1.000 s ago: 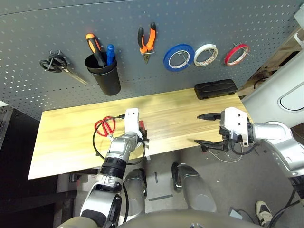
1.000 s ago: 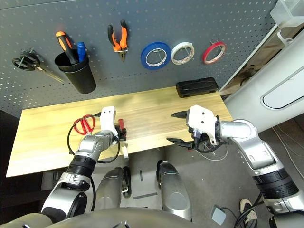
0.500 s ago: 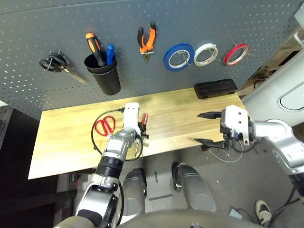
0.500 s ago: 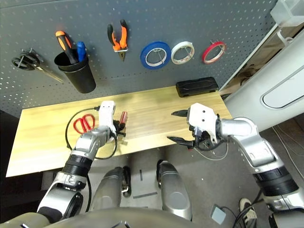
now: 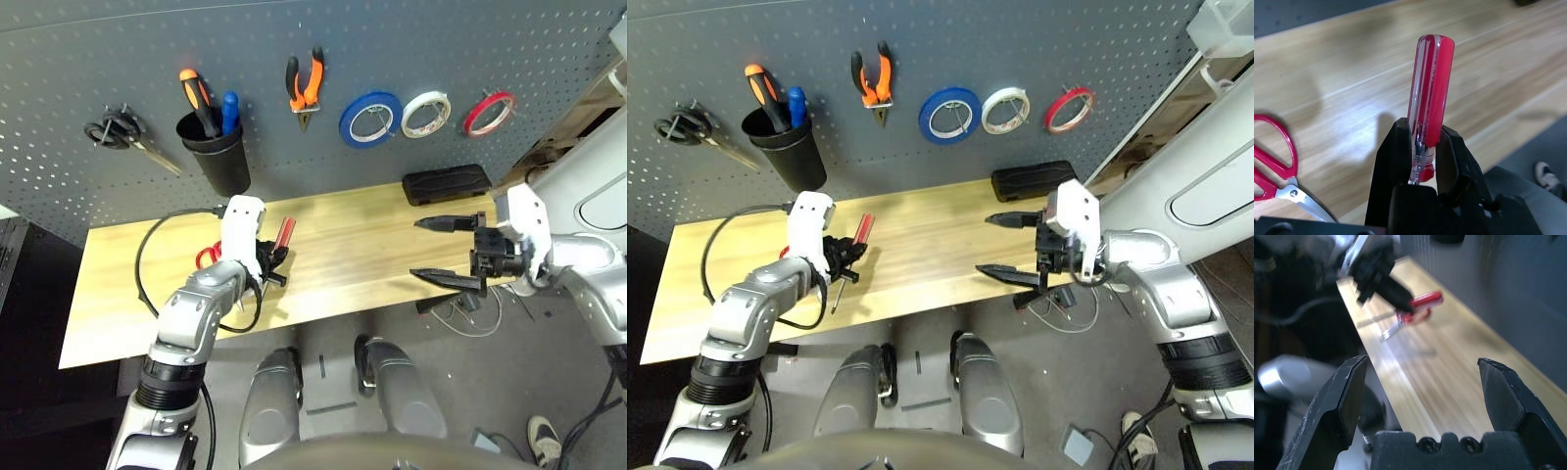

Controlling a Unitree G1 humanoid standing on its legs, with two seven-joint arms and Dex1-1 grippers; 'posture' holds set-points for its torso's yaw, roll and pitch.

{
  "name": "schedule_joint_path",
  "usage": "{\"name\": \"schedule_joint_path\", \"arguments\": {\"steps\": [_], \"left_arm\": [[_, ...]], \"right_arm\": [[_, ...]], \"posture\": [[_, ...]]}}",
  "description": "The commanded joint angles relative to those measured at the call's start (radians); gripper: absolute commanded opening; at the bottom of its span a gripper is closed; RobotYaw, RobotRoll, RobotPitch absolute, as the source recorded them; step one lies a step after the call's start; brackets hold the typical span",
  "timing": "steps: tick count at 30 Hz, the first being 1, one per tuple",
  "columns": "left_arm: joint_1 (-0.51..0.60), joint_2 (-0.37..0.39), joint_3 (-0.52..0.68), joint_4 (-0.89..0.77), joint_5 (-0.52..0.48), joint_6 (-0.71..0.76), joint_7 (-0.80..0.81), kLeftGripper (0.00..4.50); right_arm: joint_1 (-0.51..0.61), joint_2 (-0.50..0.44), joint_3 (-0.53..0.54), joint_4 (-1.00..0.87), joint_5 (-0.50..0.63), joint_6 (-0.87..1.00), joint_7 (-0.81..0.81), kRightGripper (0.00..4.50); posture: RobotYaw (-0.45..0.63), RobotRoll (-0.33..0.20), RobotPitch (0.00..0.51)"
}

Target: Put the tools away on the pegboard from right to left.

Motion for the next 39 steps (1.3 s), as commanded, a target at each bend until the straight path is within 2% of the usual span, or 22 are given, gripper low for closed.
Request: {"name": "schedule_joint_path", "arguments": {"steps": [1, 6, 11, 14, 23, 29, 34, 39], "left_arm": [[0.021, 0.032, 0.065, -0.106, -0.076, 0.025, -0.054, 0.81], [0.013, 0.082, 0.178, -0.18, -0.192, 0.065, -0.117, 0.81], [-0.092, 0.063, 0.408, -0.165, -0.398, 0.107, -0.162, 0.81], [-0.163, 0.077, 0.503, -0.138, -0.501, 0.134, -0.165, 0.81], [-0.288, 0.145, 0.669, -0.031, -0.755, 0.185, -0.103, 0.81], [-0.326, 0.153, 0.756, 0.052, -0.923, 0.137, 0.014, 0.81], [-0.366, 0.147, 0.788, 0.118, -0.995, 0.022, 0.14, 0.81], [-0.422, 0.117, 0.771, 0.179, -0.965, -0.139, 0.244, 0.81]], "right_arm": [[-0.021, -0.009, -0.051, -0.02, 0.064, 0.041, 0.016, 4.5], [-0.056, -0.012, -0.07, 0.001, 0.084, 0.064, 0.031, 4.5], [-0.084, 0.001, -0.066, 0.013, 0.09, 0.071, 0.031, 4.5], [-0.099, 0.005, -0.068, 0.016, 0.097, 0.078, 0.031, 4.5], [-0.125, -0.001, -0.086, 0.03, 0.106, 0.084, 0.034, 4.5], [-0.128, 0.003, -0.09, 0.04, 0.098, 0.075, 0.036, 4.5], [-0.132, 0.005, -0.09, 0.052, 0.092, 0.067, 0.038, 4.5], [-0.138, 0.01, -0.096, 0.06, 0.093, 0.058, 0.037, 4.5]], "posture": [[-0.01, 0.0, 0.113], [0.0, 0.0, 0.105], [0.01, 0.0, 0.099], [0.02, 0.0, 0.098], [0.01, 0.0, 0.095], [0.02, 0.0, 0.094], [0.01, 0.0, 0.095], [0.01, 0.0, 0.097]]}}
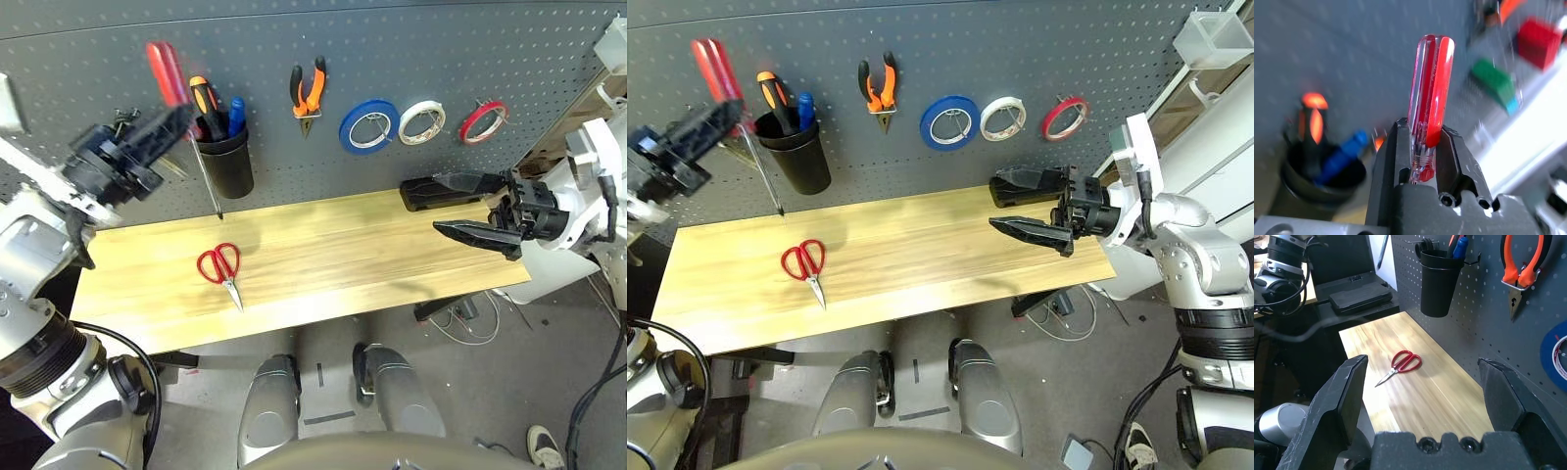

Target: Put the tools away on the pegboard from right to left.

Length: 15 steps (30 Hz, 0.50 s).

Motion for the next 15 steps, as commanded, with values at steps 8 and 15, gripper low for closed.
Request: {"name": "schedule_joint_path", "arguments": {"steps": [8, 15], "left_arm": [[-0.091, -0.061, -0.107, 0.114, 0.136, -0.323, 0.103, 0.81], [-0.145, -0.088, -0.157, 0.205, 0.205, -0.456, 0.104, 0.81]], "right_arm": [[-0.014, 0.002, -0.024, 0.013, -0.004, -0.016, 0.003, 4.5], [-0.007, 0.001, -0.027, 0.001, -0.004, -0.015, -0.007, 4.5]], "posture": [[0.0, 0.0, 0.098], [-0.02, 0.0, 0.097]]}}
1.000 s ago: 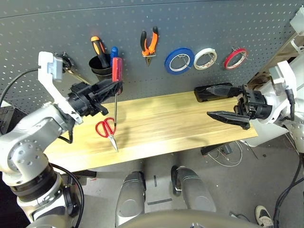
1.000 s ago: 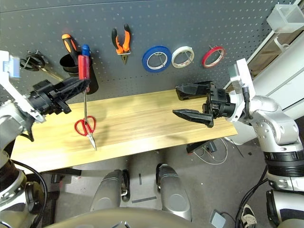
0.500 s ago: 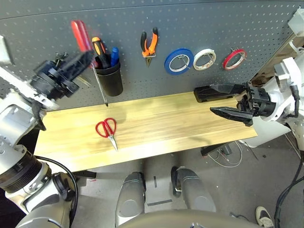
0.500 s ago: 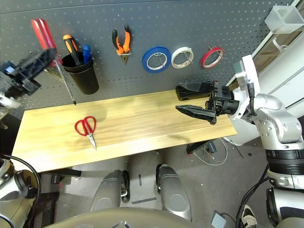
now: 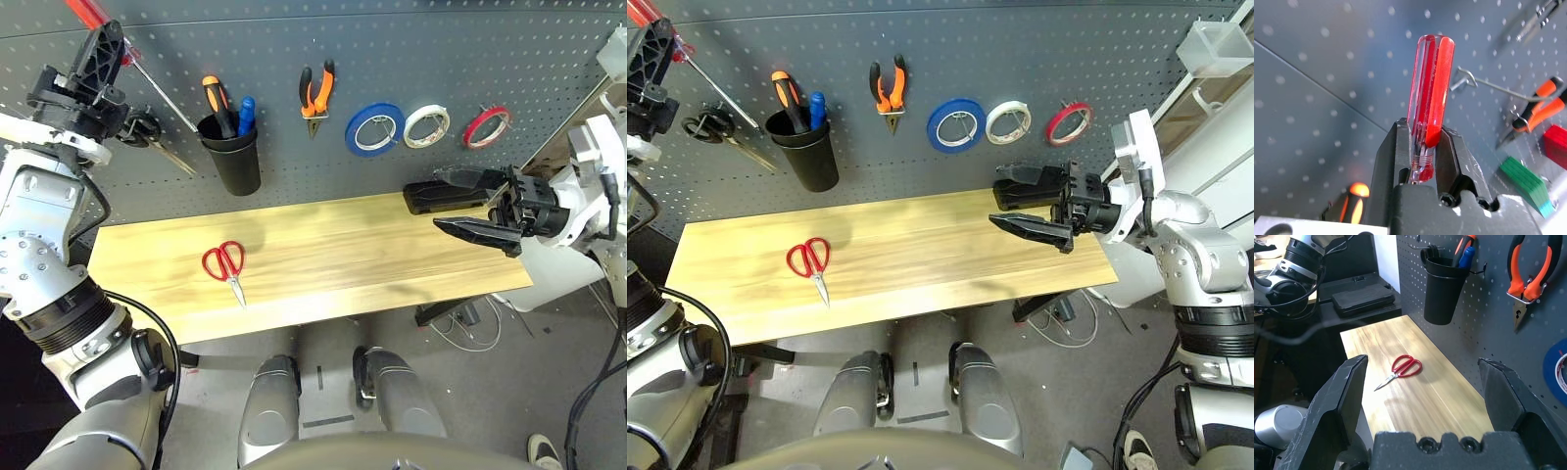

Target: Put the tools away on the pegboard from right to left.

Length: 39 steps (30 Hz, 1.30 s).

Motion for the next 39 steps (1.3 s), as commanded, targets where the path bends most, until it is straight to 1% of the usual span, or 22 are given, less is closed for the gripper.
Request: {"name": "schedule_joint_path", "arguments": {"steps": [1, 10, 15, 17, 24, 30, 39], "left_arm": [[-0.031, -0.013, -0.017, 0.038, 0.028, -0.068, 0.002, 0.81], [-0.103, -0.038, -0.056, 0.138, 0.054, -0.156, -0.009, 0.81], [-0.115, -0.072, -0.112, 0.186, 0.113, -0.207, -0.035, 0.81], [-0.121, -0.091, -0.153, 0.216, 0.155, -0.233, -0.059, 0.81], [-0.074, -0.108, -0.258, 0.261, 0.313, -0.291, -0.105, 0.81], [-0.035, -0.125, -0.287, 0.264, 0.396, -0.325, -0.107, 0.81], [-0.016, -0.128, -0.295, 0.264, 0.438, -0.315, -0.123, 0.81]], "right_arm": [[0.005, -0.004, -0.026, -0.002, -0.003, -0.006, -0.003, 4.5], [-0.001, -0.003, -0.022, -0.001, -0.008, -0.007, -0.01, 4.5], [-0.005, 0.001, -0.02, -0.004, -0.009, -0.009, -0.016, 4.5], [-0.005, 0.005, -0.021, -0.01, -0.005, -0.008, -0.021, 4.5], [-0.005, 0.022, -0.038, -0.03, 0.016, -0.003, -0.052, 4.5], [-0.008, 0.046, -0.046, -0.053, 0.037, 0.012, -0.086, 4.5], [-0.015, 0.069, -0.046, -0.055, 0.044, 0.014, -0.092, 4.5]], "posture": [[-0.02, 0.0, 0.098], [-0.02, 0.0, 0.099], [-0.03, 0.0, 0.099], [-0.03, 0.0, 0.1], [-0.05, 0.0, 0.103], [-0.05, 0.0, 0.105], [-0.05, 0.0, 0.102]]}}
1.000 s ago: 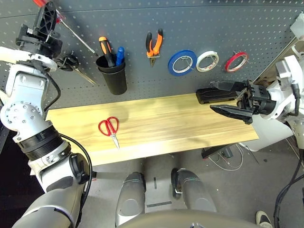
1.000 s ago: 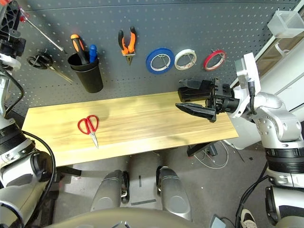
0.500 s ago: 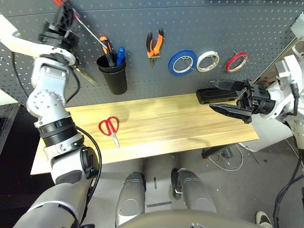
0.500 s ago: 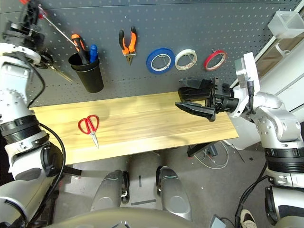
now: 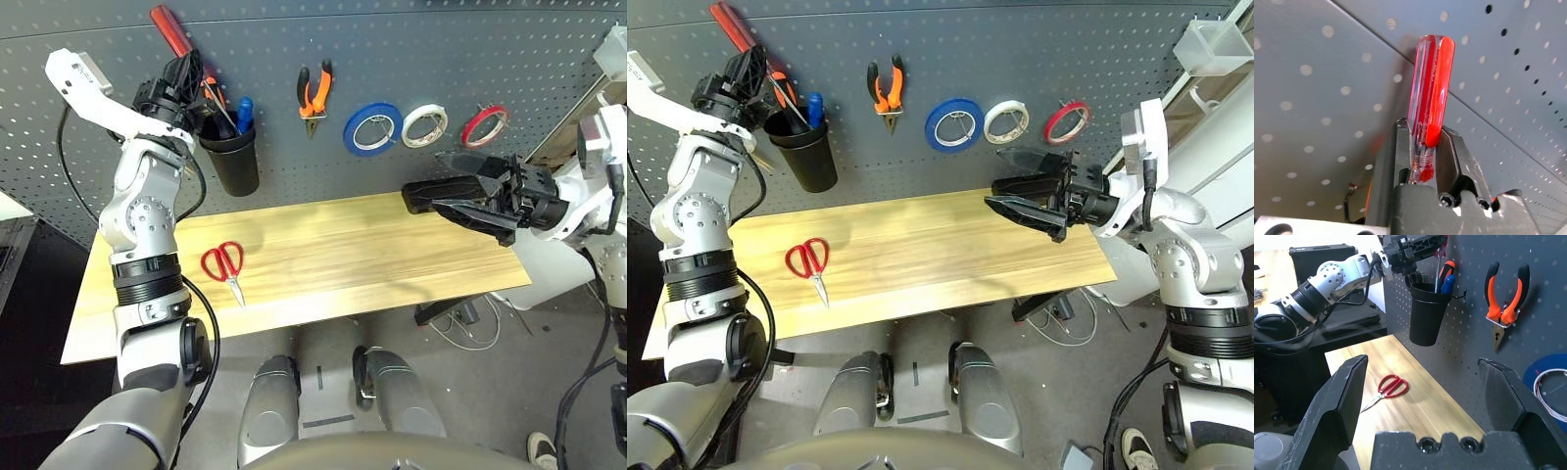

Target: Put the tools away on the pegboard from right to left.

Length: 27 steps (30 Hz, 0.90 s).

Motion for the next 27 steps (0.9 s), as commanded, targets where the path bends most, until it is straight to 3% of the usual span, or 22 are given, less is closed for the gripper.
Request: {"name": "schedule_joint_path", "arguments": {"steps": [1, 5, 11, 15, 18, 27], "left_arm": [[0.025, -0.001, -0.025, -0.009, 0.024, 0.012, -0.02, 0.81], [0.063, 0.031, -0.044, -0.067, 0.021, 0.064, -0.05, 2.13], [0.072, 0.231, -0.037, -0.137, 0.016, 0.184, -0.145, 4.39], [0.09, 0.367, -0.035, -0.198, -0.017, 0.311, -0.219, 4.46], [0.155, 0.458, -0.016, -0.302, -0.094, 0.444, -0.286, 4.46], [0.444, 0.544, 0.098, -0.562, -0.408, 0.764, -0.339, 4.46]], "right_arm": [[-0.006, 0.015, -0.013, -0.009, 0.017, 0.006, -0.006, 4.5], [-0.018, 0.036, -0.006, -0.012, 0.016, 0.005, -0.016, 4.5], [-0.045, 0.055, 0.02, 0.009, -0.005, 0.002, -0.012, 4.5], [-0.047, 0.057, 0.053, 0.027, -0.038, 0.009, -0.017, 4.5], [-0.046, 0.068, 0.082, 0.039, -0.066, -0.016, -0.004, 4.5], [-0.012, 0.078, 0.169, 0.069, -0.175, -0.099, 0.062, 4.5]], "posture": [[-0.05, 0.0, 0.101], [-0.06, 0.0, 0.102], [-0.04, 0.0, 0.107], [-0.02, 0.0, 0.109], [-0.01, 0.0, 0.11], [0.02, 0.0, 0.121]]}}
